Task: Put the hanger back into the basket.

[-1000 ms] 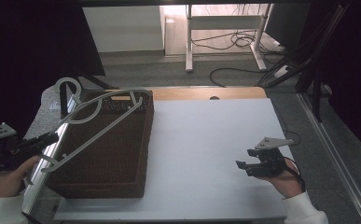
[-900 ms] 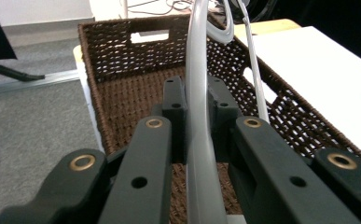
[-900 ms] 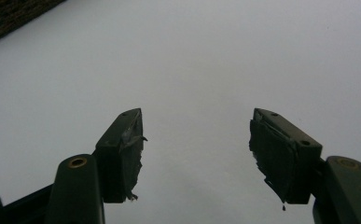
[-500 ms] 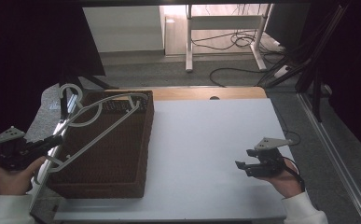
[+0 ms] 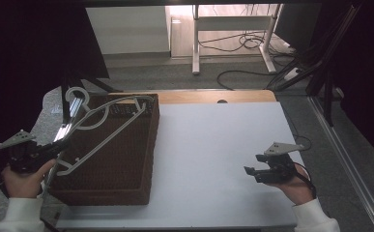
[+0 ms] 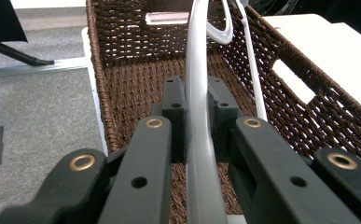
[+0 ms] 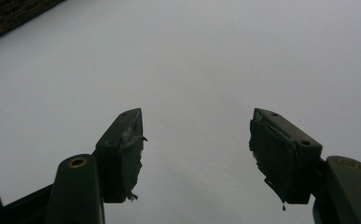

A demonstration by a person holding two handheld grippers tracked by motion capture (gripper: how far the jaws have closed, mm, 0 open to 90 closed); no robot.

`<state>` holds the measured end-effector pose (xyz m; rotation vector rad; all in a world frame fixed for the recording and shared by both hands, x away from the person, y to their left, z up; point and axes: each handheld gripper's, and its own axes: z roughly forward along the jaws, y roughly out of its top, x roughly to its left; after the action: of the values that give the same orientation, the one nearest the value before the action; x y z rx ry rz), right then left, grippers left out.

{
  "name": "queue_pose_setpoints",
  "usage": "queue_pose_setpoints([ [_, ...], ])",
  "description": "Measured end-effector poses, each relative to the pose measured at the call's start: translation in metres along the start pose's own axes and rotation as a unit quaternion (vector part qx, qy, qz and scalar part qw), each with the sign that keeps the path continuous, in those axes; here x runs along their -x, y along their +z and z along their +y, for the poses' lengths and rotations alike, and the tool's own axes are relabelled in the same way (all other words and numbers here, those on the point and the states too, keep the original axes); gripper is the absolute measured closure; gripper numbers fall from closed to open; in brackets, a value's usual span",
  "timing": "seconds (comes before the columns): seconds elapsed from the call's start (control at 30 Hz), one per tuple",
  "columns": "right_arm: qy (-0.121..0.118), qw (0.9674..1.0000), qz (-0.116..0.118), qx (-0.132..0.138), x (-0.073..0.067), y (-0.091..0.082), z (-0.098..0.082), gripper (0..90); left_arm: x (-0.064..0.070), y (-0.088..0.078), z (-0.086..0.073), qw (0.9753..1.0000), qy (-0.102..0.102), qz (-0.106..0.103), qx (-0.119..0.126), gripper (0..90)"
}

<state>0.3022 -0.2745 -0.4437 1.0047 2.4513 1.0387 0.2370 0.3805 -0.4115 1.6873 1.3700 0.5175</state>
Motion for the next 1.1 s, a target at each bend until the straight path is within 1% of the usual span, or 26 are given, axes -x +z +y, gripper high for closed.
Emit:
queue_pose_setpoints([
  [0.17, -0.002, 1.0, 0.001, -0.002, 0.0, 0.001, 0.0, 35.4, 0.002, 0.006, -0.002, 1.0, 0.004, 0.005, -0.003, 80.9],
  [0.3, -0.002, 1.0, 0.001, -0.001, -0.001, 0.001, 0.0, 35.4, 0.002, 0.011, -0.005, 1.0, 0.004, 0.004, -0.008, 80.8],
  [0.4, -0.002, 1.0, 0.001, -0.002, 0.0, 0.001, 0.0, 35.4, 0.001, 0.014, -0.007, 1.0, -0.002, 0.003, -0.006, 80.7],
  [0.63, 0.0, 1.0, 0.001, -0.001, 0.0, 0.001, 0.0, 35.4, 0.001, 0.021, -0.009, 0.9999, 0.003, 0.007, -0.01, 80.3],
  [0.67, -0.001, 1.0, 0.002, -0.001, 0.0, 0.001, 0.0, 35.4, 0.001, 0.022, -0.008, 0.9999, 0.005, 0.005, -0.011, 80.1],
  [0.7, -0.001, 1.0, 0.002, -0.001, 0.0, 0.001, 0.0, 35.4, 0.0, 0.023, -0.008, 0.9999, 0.006, -0.001, -0.014, 79.7],
  [0.73, -0.001, 1.0, 0.003, -0.001, 0.0, 0.001, 0.0, 35.4, -0.001, 0.025, -0.007, 0.9996, 0.007, -0.016, -0.021, 78.8],
  [0.77, -0.002, 1.0, 0.004, -0.002, 0.0, 0.001, 0.0, 35.4, -0.001, 0.026, -0.007, 0.9993, 0.007, -0.025, -0.026, 74.7],
  [0.8, -0.002, 1.0, 0.004, -0.002, 0.0, 0.001, 0.0, 35.4, -0.001, 0.028, -0.006, 0.9992, 0.01, -0.021, -0.032, 65.5],
  [0.83, -0.003, 1.0, 0.004, -0.003, 0.0, 0.001, 0.0, 35.4, 0.0, 0.029, -0.005, 0.9989, 0.011, -0.017, -0.042, 52.7],
  [0.87, -0.003, 1.0, 0.004, -0.003, 0.0, 0.001, 0.0, 35.4, 0.001, 0.031, -0.005, 0.9986, 0.012, -0.014, -0.05, 44.1],
  [0.9, -0.003, 1.0, 0.005, -0.003, 0.0, 0.001, 0.0, 35.4, 0.003, 0.032, -0.004, 0.9984, 0.013, -0.011, -0.054, 39.4],
  [1.0, -0.003, 1.0, 0.005, -0.002, 0.0, 0.0, 0.0, 35.4, 0.007, 0.033, -0.005, 0.998, 0.016, -0.013, -0.06, 31.6],
  [1.03, -0.003, 1.0, 0.006, -0.002, 0.0, 0.0, 0.0, 35.4, 0.008, 0.033, -0.005, 0.998, 0.019, -0.013, -0.059, 30.3],
  [1.1, -0.003, 1.0, 0.005, -0.002, 0.0, 0.0, 0.0, 35.4, 0.01, 0.032, -0.004, 0.9979, 0.019, -0.022, -0.058, 28.0],
])
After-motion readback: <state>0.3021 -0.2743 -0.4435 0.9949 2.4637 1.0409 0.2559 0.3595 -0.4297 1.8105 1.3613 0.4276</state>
